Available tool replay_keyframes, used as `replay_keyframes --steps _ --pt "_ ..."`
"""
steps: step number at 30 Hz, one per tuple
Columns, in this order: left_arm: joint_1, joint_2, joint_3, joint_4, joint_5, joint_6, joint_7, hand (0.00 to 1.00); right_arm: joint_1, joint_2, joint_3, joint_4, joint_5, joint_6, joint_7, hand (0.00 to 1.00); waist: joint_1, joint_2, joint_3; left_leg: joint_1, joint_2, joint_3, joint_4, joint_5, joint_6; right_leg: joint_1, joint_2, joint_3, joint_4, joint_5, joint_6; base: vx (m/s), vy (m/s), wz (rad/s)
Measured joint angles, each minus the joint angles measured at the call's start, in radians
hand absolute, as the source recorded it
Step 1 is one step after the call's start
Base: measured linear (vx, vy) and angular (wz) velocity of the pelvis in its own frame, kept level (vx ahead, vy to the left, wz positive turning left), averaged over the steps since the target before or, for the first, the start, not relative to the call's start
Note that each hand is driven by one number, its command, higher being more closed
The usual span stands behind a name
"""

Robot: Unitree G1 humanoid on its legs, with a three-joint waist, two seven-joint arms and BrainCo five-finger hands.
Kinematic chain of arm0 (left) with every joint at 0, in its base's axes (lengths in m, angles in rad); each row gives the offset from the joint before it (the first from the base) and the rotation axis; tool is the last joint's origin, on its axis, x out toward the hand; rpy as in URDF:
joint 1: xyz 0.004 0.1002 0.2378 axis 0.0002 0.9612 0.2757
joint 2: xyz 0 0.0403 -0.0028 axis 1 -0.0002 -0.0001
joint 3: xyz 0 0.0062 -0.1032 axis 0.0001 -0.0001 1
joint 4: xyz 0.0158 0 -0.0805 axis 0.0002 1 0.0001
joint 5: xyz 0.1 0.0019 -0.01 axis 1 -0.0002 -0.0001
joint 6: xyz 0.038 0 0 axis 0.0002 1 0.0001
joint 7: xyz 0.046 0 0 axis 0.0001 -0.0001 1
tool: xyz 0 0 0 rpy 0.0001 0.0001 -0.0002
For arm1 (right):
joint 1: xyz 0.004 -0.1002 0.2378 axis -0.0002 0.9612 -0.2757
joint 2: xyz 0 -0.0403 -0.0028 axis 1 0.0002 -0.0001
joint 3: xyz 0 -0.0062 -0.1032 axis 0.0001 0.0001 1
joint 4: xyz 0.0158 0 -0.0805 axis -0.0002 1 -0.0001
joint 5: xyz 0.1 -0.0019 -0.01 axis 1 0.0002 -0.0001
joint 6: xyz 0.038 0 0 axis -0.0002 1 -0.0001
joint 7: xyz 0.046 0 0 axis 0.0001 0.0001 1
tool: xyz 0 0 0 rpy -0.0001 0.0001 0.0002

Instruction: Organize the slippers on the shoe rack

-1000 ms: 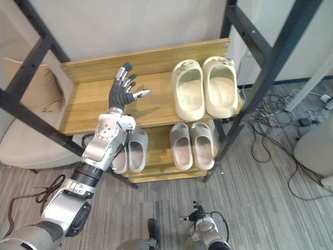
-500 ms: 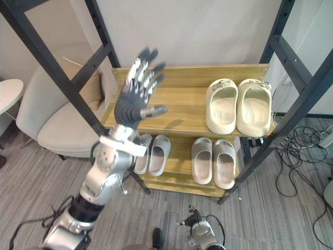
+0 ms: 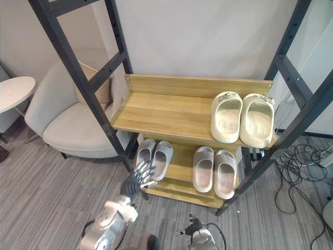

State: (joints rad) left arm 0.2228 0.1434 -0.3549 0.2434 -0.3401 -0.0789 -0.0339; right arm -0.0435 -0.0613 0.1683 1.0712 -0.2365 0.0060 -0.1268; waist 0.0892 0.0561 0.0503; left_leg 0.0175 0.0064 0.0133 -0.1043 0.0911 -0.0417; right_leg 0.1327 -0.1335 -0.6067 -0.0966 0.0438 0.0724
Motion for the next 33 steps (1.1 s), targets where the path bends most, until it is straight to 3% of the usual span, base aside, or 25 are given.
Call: replay_keyframes --steps 4,11,18,27,29,31,33 --pt "0.0 -0.016 0.087 0.226 0.155 0.0 0.01 0.0 0.034 0.002 -0.009 -0.002 0.0 -0.01 0.003 0.0 -0.001 -0.016 -0.003 0.006 0.003 -0.008 -0.004 -0.005 -0.002 0.011 0.005 -0.009 0.0 -0.01 -0.001 0.0 -0.025 0.05" --pt "-0.029 -0.058 0.223 0.535 0.289 -0.002 0.066 0.0 0.063 0.017 -0.046 -0.013 -0.001 -0.025 0.007 0.0 -0.002 -0.036 -0.006 0.025 0.006 0.001 -0.003 -0.013 -0.011 0.028 0.007 -0.004 0.002 -0.018 0.002 0.01 -0.005 -0.01" --pt "-0.059 -0.079 0.262 0.604 0.349 -0.003 0.13 0.0 0.065 0.022 -0.05 -0.02 -0.001 -0.028 0.003 0.0 -0.002 -0.034 -0.001 0.044 0.015 0.032 -0.002 -0.028 -0.017 0.027 0.011 0.036 0.006 -0.019 0.002 0.01 -0.005 -0.17" --pt "-0.087 -0.089 0.298 0.659 0.358 -0.003 0.148 0.0 0.062 0.021 -0.046 -0.023 -0.005 -0.034 0.007 0.0 -0.001 -0.036 0.022 0.101 0.023 0.103 0.001 -0.05 -0.014 0.038 0.012 0.114 0.017 -0.026 0.004 0.02 0.005 -0.27" --pt "-0.091 -0.09 0.299 0.659 0.358 -0.003 0.151 0.0 0.052 0.021 -0.044 -0.024 -0.015 -0.035 0.008 0.0 0.001 -0.037 0.034 0.096 0.024 0.11 0.006 -0.069 -0.008 -0.041 -0.027 0.122 0.182 -0.113 0.003 -0.01 0.037 -0.07" --pt "-0.108 -0.073 0.298 0.657 0.355 -0.003 0.156 0.0 0.042 0.024 -0.027 -0.033 -0.037 -0.036 0.01 0.0 0.0 -0.059 0.051 0.063 -0.004 0.082 0.038 -0.081 -0.005 -0.118 -0.094 0.153 0.389 -0.207 0.001 -0.01 0.013 0.32" --pt "-0.118 -0.062 0.298 0.653 0.351 -0.001 0.163 0.0 0.03 0.021 -0.012 -0.036 -0.038 -0.037 0.016 0.0 0.0 -0.074 0.068 0.05 -0.018 0.038 0.054 -0.072 -0.003 -0.137 -0.092 0.284 0.43 -0.221 0.0 0.01 -0.001 0.61"
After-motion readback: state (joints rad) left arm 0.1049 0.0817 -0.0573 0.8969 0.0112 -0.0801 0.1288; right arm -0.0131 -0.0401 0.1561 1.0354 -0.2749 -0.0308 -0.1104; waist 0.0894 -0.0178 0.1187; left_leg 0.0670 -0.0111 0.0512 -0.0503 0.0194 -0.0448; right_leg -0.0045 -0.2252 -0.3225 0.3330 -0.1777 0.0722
